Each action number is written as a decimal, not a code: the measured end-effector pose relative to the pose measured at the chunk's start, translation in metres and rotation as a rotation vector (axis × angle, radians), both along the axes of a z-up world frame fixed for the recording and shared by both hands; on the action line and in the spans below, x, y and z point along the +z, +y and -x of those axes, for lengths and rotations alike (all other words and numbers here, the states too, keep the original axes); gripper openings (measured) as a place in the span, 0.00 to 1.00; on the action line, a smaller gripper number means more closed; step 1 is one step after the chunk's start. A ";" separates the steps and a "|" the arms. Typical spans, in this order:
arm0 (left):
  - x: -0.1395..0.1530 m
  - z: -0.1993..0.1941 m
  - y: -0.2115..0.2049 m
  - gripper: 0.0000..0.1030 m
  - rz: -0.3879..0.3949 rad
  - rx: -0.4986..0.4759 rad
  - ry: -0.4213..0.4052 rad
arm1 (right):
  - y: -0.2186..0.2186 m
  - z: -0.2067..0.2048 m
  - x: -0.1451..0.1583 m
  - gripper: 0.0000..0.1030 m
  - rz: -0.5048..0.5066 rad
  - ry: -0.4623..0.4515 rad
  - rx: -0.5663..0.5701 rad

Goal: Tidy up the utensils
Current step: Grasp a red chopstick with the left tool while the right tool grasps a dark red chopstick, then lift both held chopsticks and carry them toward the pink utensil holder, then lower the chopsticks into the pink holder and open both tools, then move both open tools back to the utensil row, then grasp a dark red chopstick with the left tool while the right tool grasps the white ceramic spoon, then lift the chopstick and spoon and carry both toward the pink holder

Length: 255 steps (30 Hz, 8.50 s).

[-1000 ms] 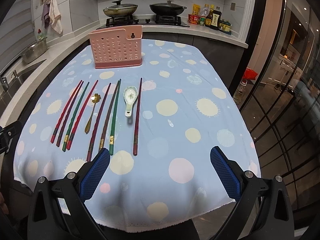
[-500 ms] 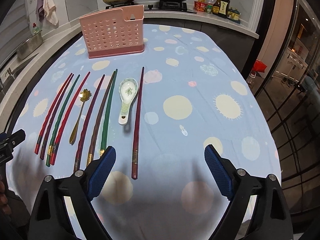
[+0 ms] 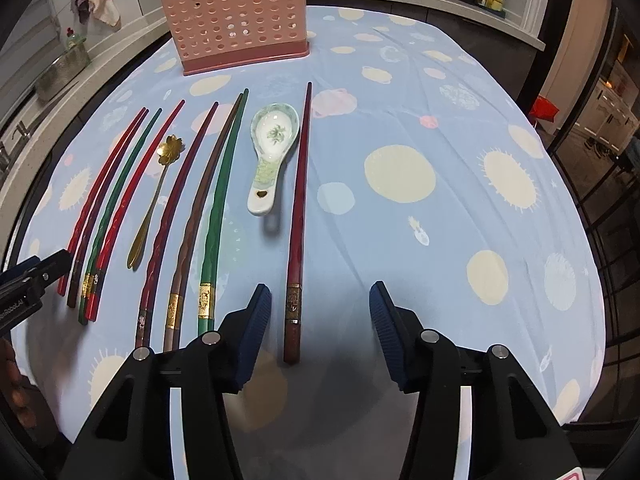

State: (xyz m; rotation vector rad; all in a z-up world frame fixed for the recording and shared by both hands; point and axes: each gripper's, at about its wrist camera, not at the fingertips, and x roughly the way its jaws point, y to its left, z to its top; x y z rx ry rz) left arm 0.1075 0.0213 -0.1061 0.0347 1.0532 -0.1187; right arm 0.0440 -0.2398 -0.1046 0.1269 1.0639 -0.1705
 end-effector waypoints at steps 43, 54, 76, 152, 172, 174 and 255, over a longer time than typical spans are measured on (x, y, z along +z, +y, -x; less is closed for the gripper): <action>0.093 0.023 0.013 0.07 0.178 -0.036 -0.185 | -0.030 0.038 0.096 0.07 -0.092 -0.231 -0.025; 0.167 -0.017 0.008 0.07 0.211 -0.040 -0.343 | -0.053 -0.003 0.177 0.07 -0.079 -0.395 -0.044; 0.295 -0.132 -0.032 0.07 0.269 -0.103 -0.585 | -0.069 -0.143 0.277 0.07 -0.162 -0.613 -0.006; 0.038 -0.004 -0.001 0.59 0.130 -0.033 -0.029 | -0.019 0.000 0.061 0.41 -0.118 -0.137 -0.029; 0.002 0.006 -0.017 0.26 0.097 -0.107 0.041 | -0.014 0.001 0.045 0.41 -0.145 -0.100 -0.023; 0.001 0.006 -0.016 0.18 0.102 -0.114 0.045 | -0.015 -0.004 0.044 0.38 -0.158 -0.101 -0.023; -0.001 0.014 -0.006 0.07 0.182 -0.103 0.058 | 0.003 -0.033 -0.003 0.13 -0.231 -0.017 0.045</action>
